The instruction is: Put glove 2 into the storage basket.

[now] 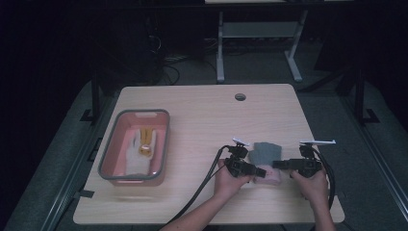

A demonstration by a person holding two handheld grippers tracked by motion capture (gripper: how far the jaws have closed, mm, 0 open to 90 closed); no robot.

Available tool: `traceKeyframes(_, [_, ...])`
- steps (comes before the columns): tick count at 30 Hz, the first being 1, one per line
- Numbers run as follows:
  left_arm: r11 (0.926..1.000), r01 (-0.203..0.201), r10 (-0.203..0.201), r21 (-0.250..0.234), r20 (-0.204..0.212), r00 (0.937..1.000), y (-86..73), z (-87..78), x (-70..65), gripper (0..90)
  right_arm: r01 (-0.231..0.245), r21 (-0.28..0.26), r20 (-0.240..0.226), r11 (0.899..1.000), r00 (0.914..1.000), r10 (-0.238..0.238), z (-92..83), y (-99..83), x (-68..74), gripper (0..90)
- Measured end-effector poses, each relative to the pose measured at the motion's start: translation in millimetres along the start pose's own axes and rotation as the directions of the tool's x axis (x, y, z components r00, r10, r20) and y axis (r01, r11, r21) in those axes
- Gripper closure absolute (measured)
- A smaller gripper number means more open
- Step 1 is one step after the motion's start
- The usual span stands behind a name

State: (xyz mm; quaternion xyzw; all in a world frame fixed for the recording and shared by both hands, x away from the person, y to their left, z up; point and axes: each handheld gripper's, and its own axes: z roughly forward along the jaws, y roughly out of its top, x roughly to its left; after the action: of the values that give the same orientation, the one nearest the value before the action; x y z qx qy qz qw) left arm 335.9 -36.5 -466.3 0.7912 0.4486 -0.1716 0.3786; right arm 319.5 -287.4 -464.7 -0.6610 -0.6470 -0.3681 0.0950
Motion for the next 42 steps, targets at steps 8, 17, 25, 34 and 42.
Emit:
traceKeyframes(8, [0.998, 0.064, -0.064, -0.002, 0.031, 0.9975, 2.0, 1.7, 4.6, 49.3, -0.027, -0.022, -0.04, 0.999, 0.9989, 0.026, 6.2, -3.5, -0.2, 61.7])
traceKeyframes(17, [0.9961, 0.087, -0.086, -0.014, 0.067, 0.9941, 1.2, 3.0, 10.2, 56.8, -0.051, -0.014, -0.083, 0.999, 0.9953, 0.05, 7.9, -3.5, -0.7, 73.1])
traceKeyframes(25, [0.9977, 0.057, -0.055, -0.035, 0.074, 0.9958, -1.5, -2.9, 11.2, 63.6, -0.054, -0.014, -0.127, 0.998, 0.9905, 0.052, 5.1, -3.3, 0.8, 75.8])
traceKeyframes(34, [0.997, 0.062, -0.057, -0.047, 0.095, 0.9939, -4.8, -11.0, 14.8, 65.1, -0.03, -0.023, -0.147, 0.999, 0.9888, 0.026, 3.9, -4.4, 8.8, 76.0])
traceKeyframes(42, [0.9968, 0.052, -0.045, -0.061, 0.099, 0.9941, -5.4, -22.6, 14.7, 65.5, -0.01, -0.043, -0.155, 0.999, 0.9879, 0.003, 2.8, -5.1, 16.6, 76.0])
